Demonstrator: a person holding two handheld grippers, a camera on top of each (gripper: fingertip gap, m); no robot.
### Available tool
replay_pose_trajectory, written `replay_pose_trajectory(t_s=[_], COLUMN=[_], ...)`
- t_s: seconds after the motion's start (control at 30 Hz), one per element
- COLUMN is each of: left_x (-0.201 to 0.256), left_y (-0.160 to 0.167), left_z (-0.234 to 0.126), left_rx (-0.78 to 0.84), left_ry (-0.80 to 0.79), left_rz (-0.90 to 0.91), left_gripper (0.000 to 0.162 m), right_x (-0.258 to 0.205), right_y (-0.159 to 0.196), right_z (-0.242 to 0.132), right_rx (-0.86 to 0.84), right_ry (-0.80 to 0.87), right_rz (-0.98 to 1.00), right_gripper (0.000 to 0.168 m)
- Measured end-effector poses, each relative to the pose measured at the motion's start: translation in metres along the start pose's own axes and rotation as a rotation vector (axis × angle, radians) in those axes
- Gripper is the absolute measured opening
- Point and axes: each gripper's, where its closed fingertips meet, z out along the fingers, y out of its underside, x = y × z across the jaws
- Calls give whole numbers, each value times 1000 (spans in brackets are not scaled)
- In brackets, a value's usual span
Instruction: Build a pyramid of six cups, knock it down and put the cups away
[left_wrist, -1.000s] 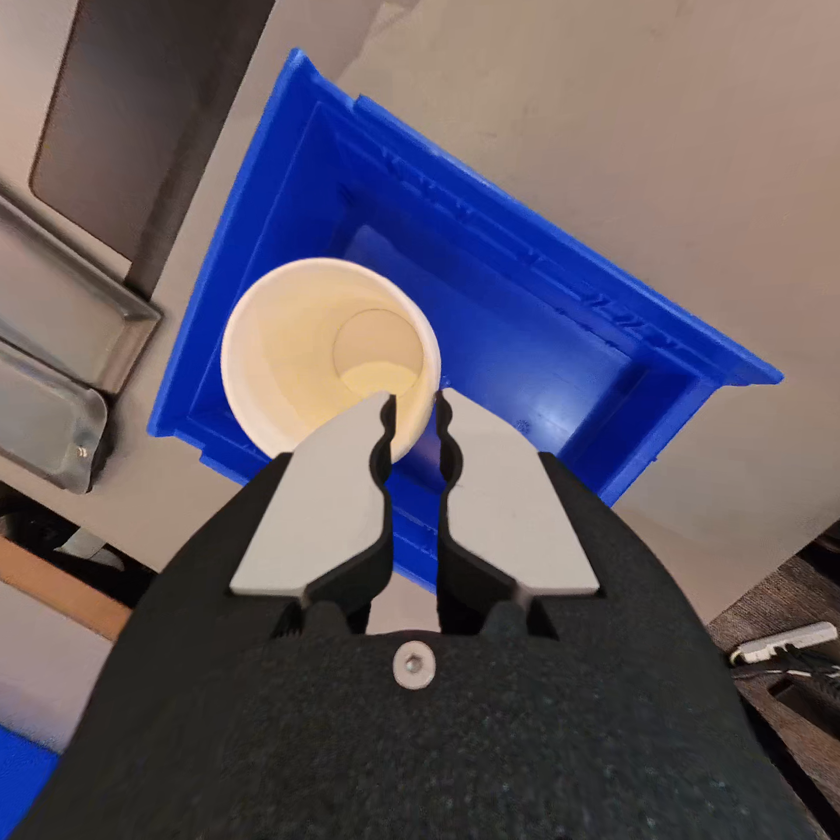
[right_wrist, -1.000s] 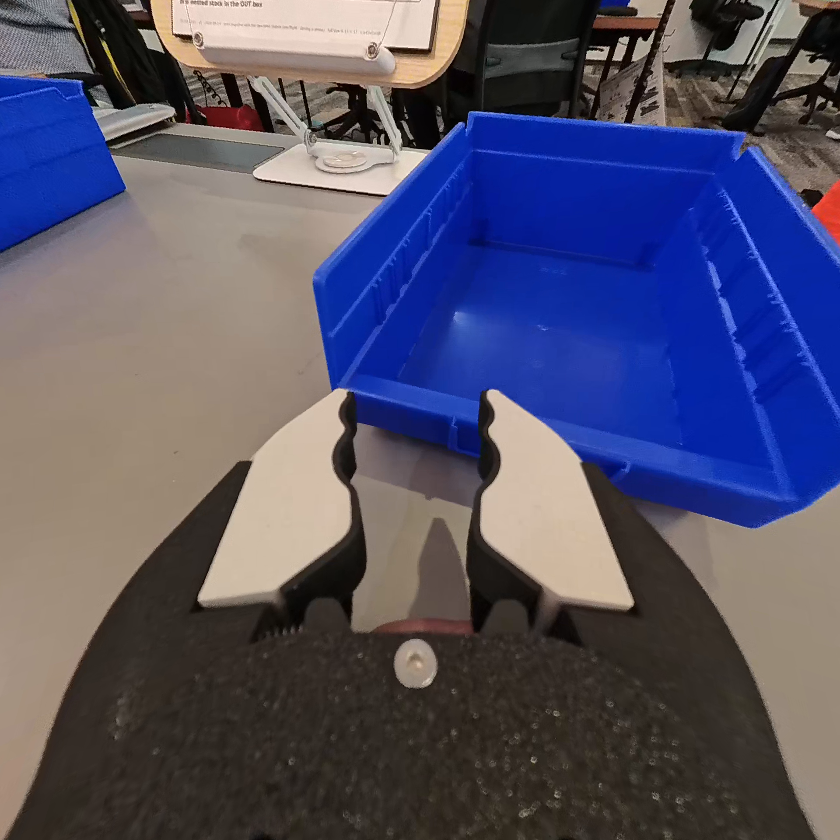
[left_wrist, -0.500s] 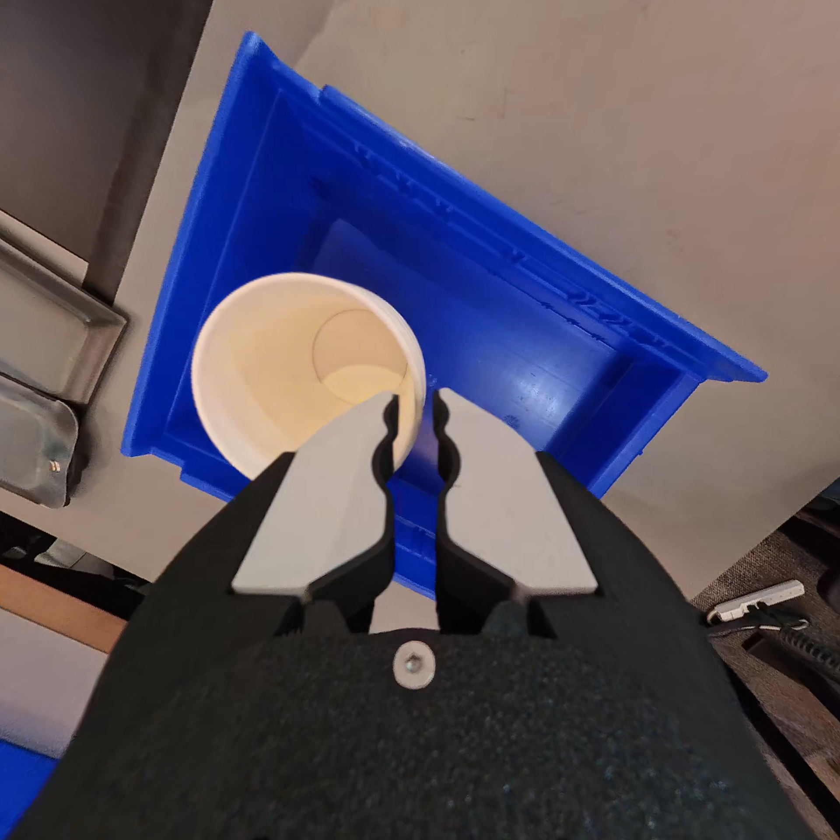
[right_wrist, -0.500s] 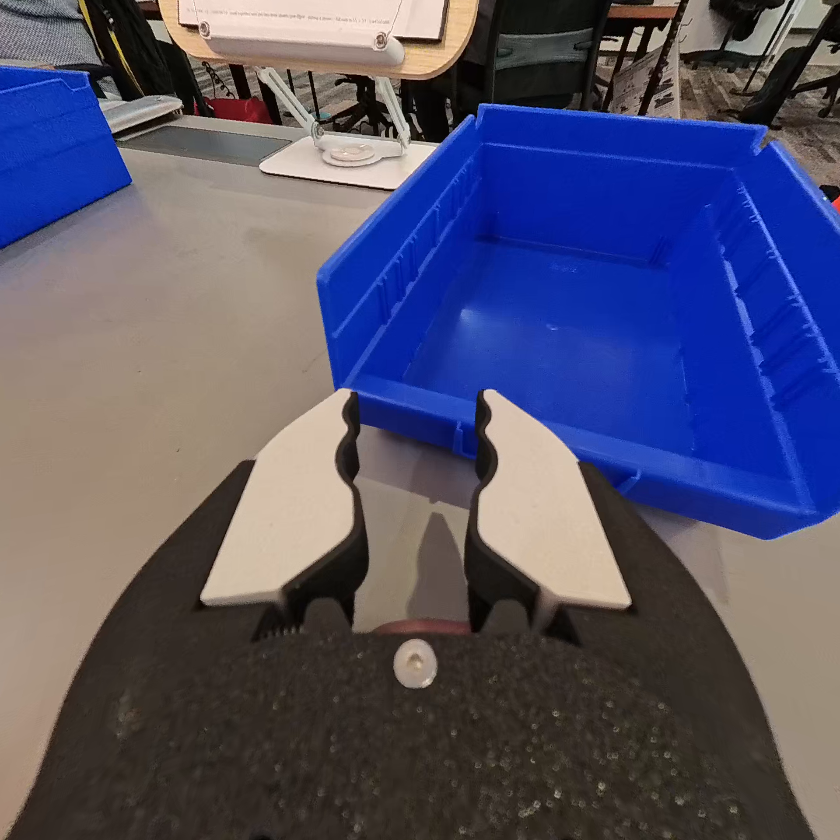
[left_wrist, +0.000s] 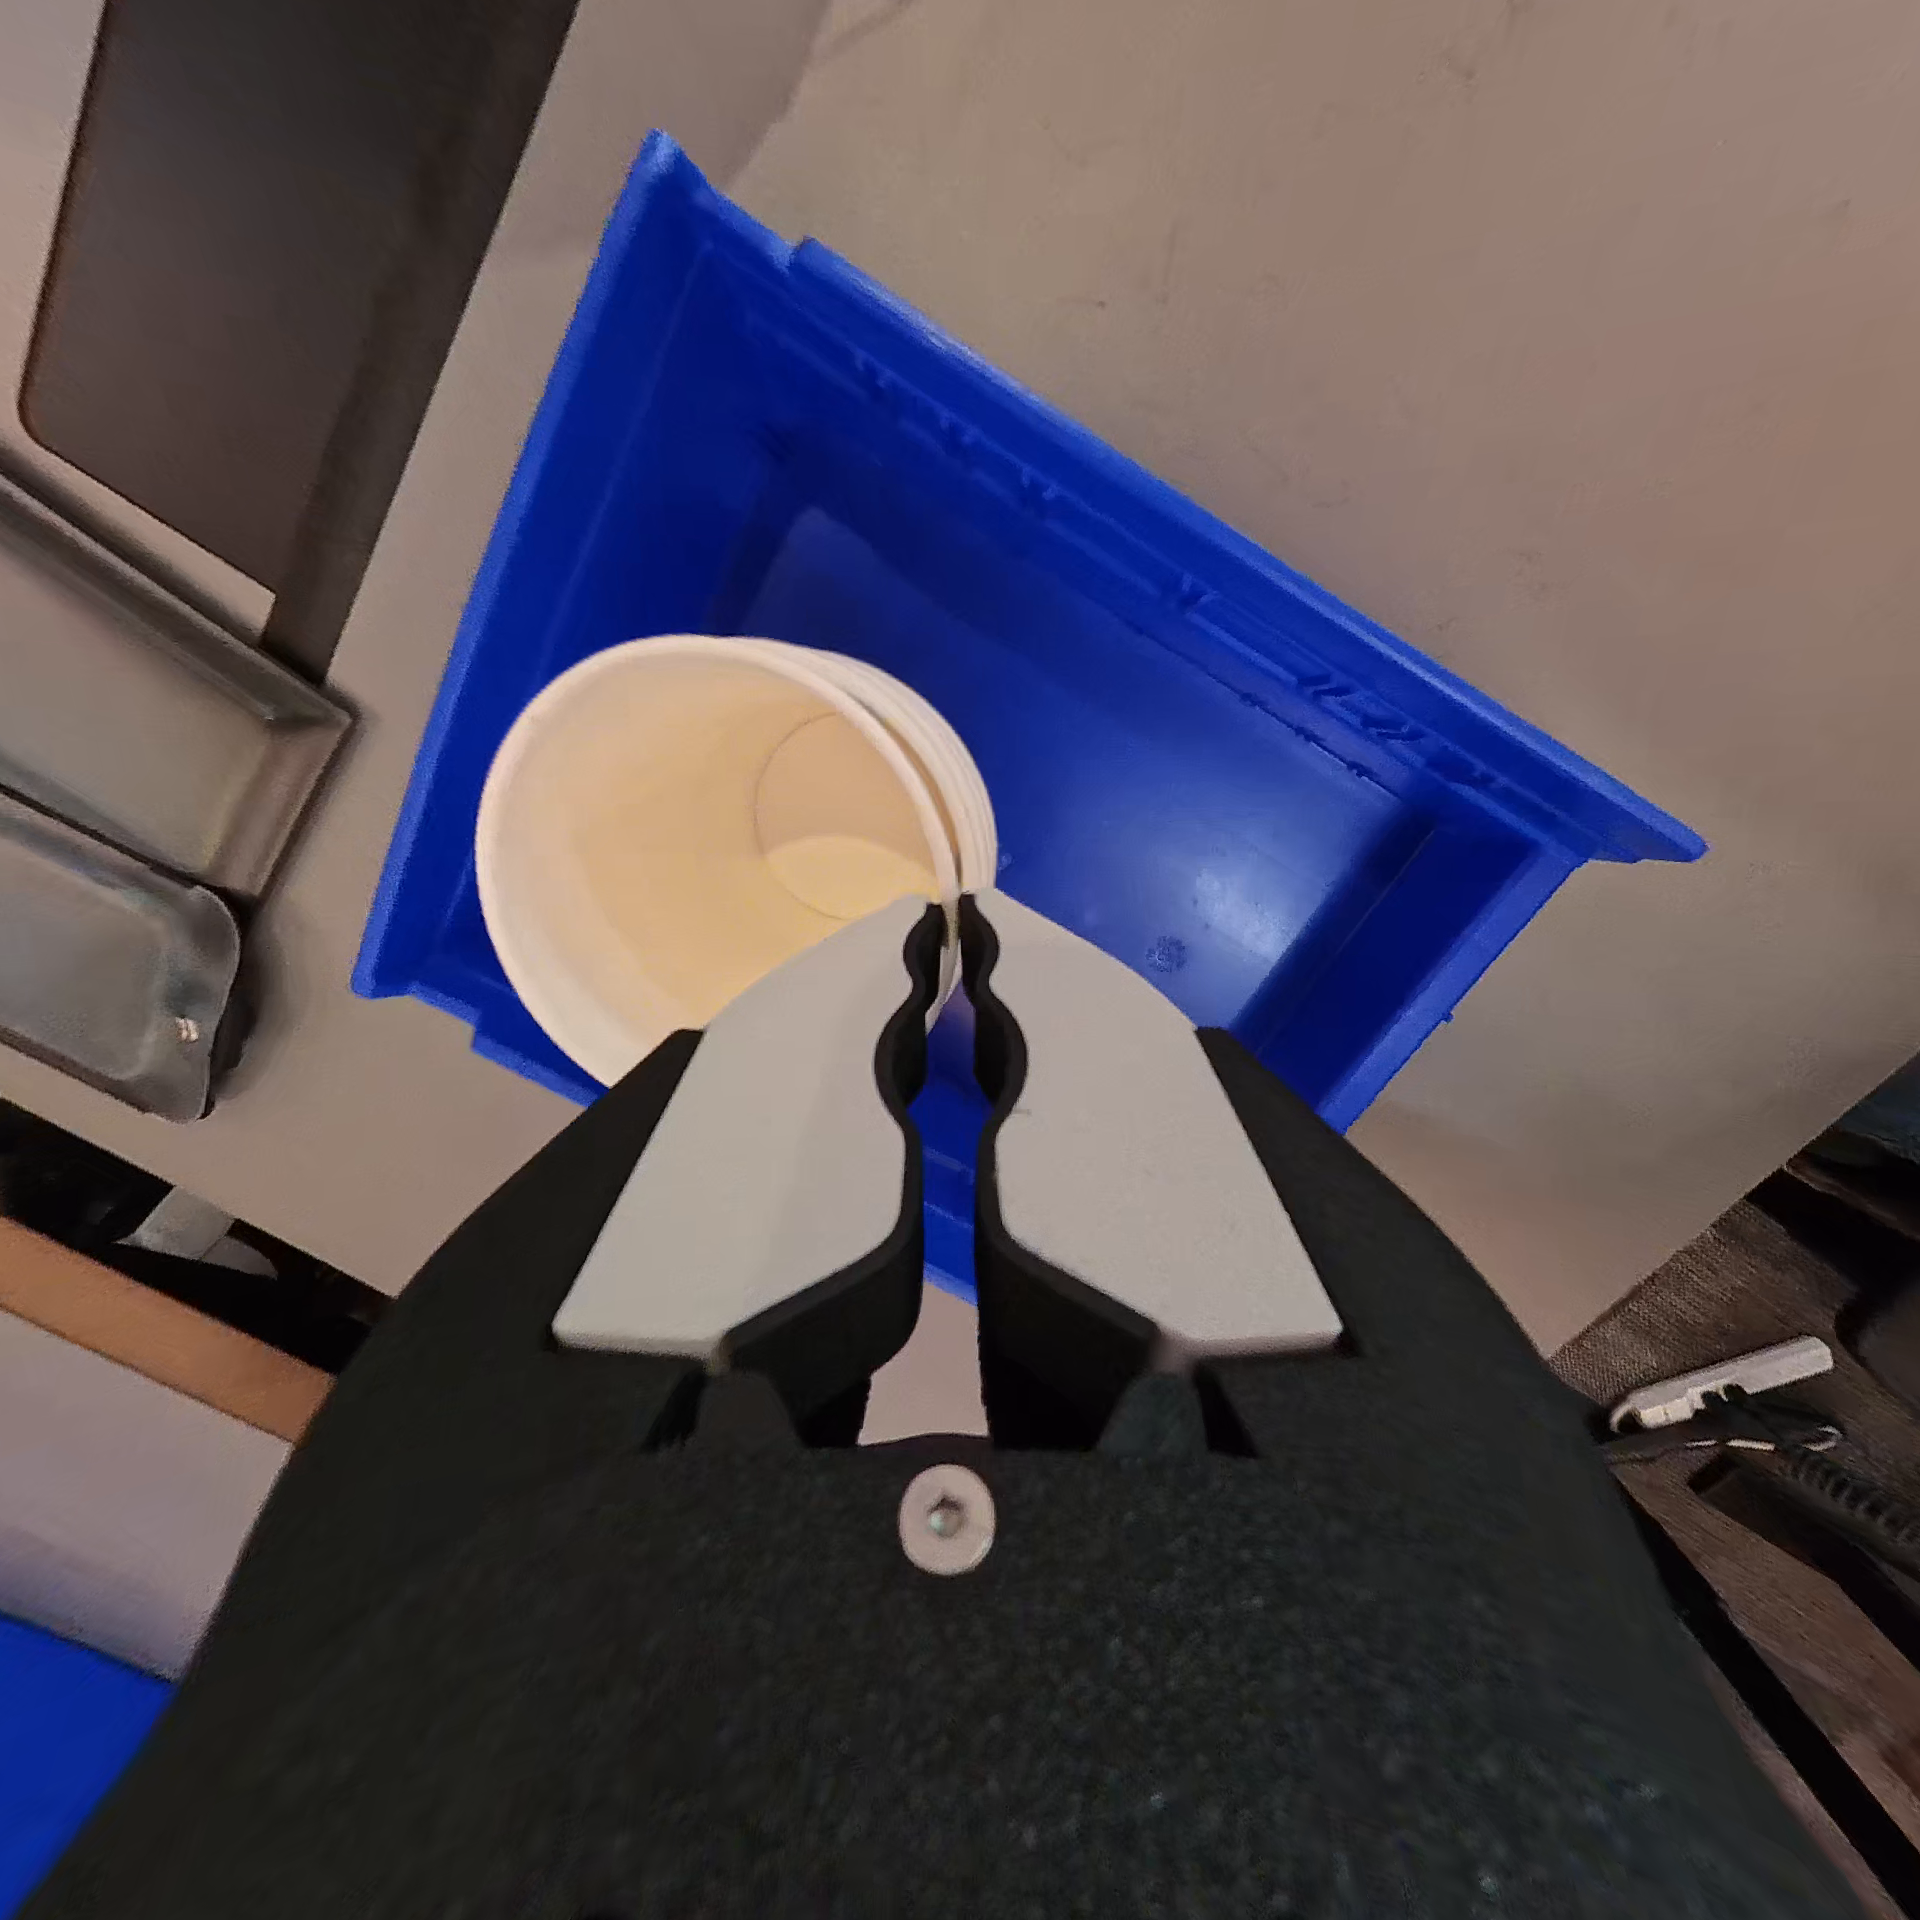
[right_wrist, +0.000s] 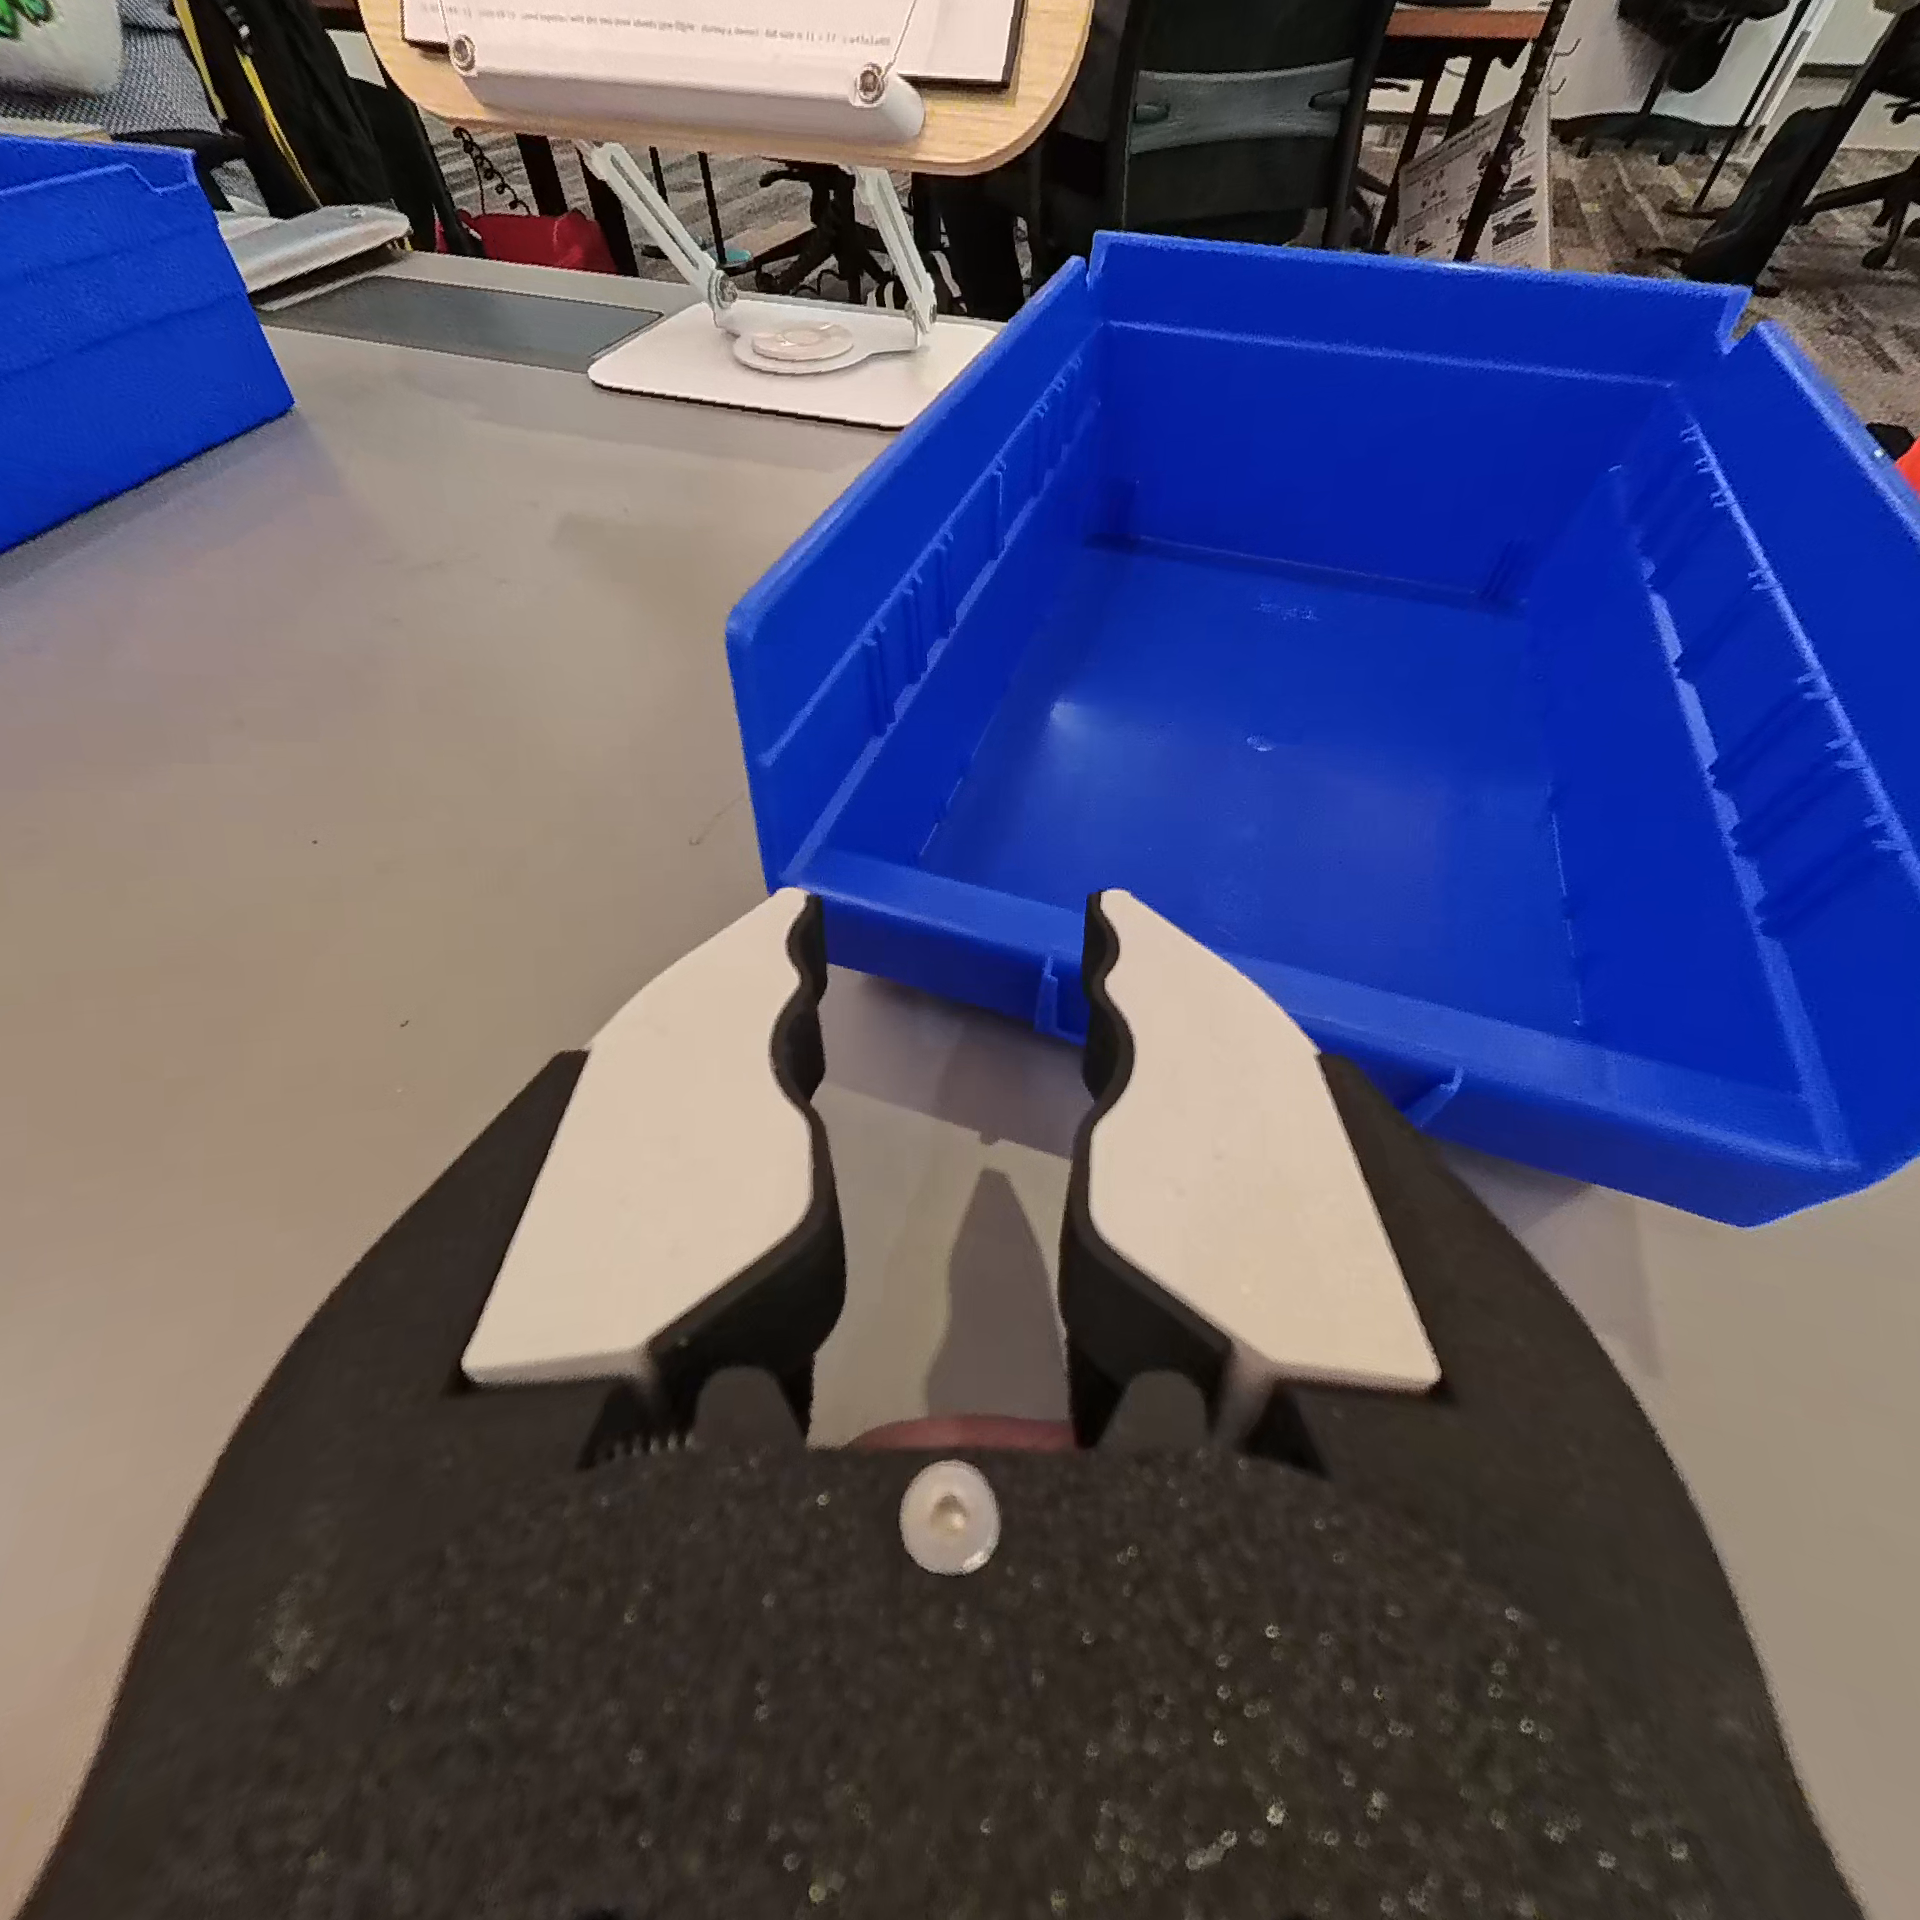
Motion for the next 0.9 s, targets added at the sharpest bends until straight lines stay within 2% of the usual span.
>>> replay_pose_trajectory(t_s=[0.17,0.33,0.53,0.6,0.73,0.9], left_x=[-7,-5,27,47,94,142], left_y=[-9,-25,-46,-59,-92,-142], left_z=[-37,-102,-178,-194,-199,-174], left_rx=[32,138,332,422,575,648], left_ry=[-71,-153,-171,-151,-22,108], left_rz=[17,42,106,144,217,285], left_gripper=[3,2,2,3,3,2], right_x=[-2,-17,-61,-88,-151,-214], right_y=[-3,-11,-30,-39,-61,-113], right_z=[-1,-4,-6,-3,7,28], right_rx=[12,62,140,156,212,424], right_ry=[-4,-67,-256,-372,-607,-841], right_rz=[-8,-36,-81,-27,157,506], right_gripper=[46,47,51,59,76,78])
